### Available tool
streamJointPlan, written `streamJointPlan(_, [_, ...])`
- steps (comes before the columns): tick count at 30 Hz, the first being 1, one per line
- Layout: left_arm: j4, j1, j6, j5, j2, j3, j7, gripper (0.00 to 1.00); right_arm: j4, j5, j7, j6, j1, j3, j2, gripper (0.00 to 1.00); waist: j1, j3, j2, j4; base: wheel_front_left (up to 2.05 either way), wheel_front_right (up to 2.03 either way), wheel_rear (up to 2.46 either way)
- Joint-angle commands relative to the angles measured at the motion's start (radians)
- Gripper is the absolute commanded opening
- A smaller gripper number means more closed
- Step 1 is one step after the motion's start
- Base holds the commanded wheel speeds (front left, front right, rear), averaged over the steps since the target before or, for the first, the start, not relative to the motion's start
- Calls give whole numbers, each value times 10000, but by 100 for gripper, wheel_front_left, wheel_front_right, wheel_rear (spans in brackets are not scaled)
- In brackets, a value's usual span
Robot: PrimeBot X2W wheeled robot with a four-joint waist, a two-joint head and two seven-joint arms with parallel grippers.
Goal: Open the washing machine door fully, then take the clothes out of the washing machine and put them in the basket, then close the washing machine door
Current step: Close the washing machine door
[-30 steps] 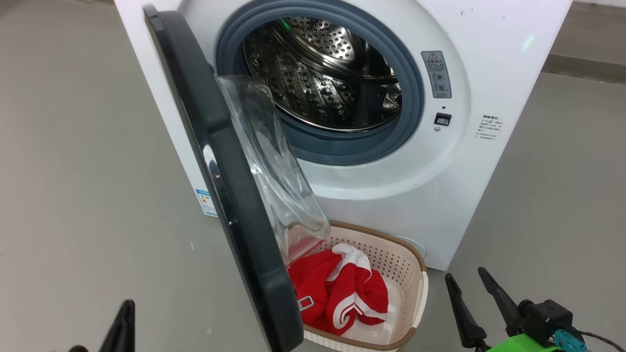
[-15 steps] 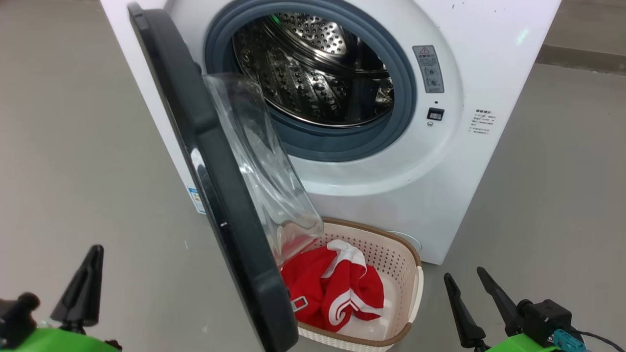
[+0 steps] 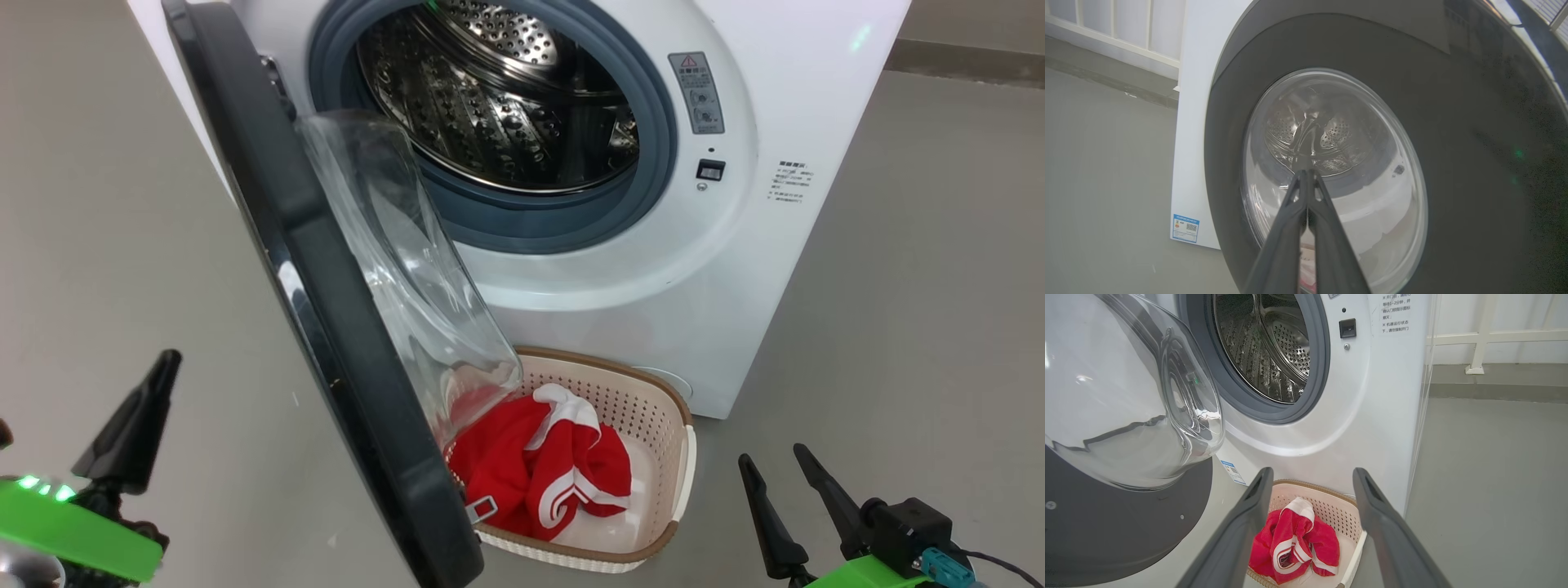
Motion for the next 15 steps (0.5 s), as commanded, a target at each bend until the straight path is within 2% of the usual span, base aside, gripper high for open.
streamJointPlan(1, [-682, -600, -57, -806, 906, 66, 151, 0, -260, -164, -65, 62, -410, 252, -38, 100, 0, 71, 0, -68, 0, 0, 0])
streamJointPlan(7, [-1894, -985, -57, -2530, 2054, -715, 655, 0, -281, -179, -65, 62, -469, 229, -23, 100, 0, 229, 0, -117, 0, 0, 0])
streamJointPlan(15, [-2810, -1609, -57, -3585, 2976, -1540, 1111, 0, -315, -189, -65, 62, -646, 245, 0, 100, 0, 487, 0, -264, 0, 0, 0])
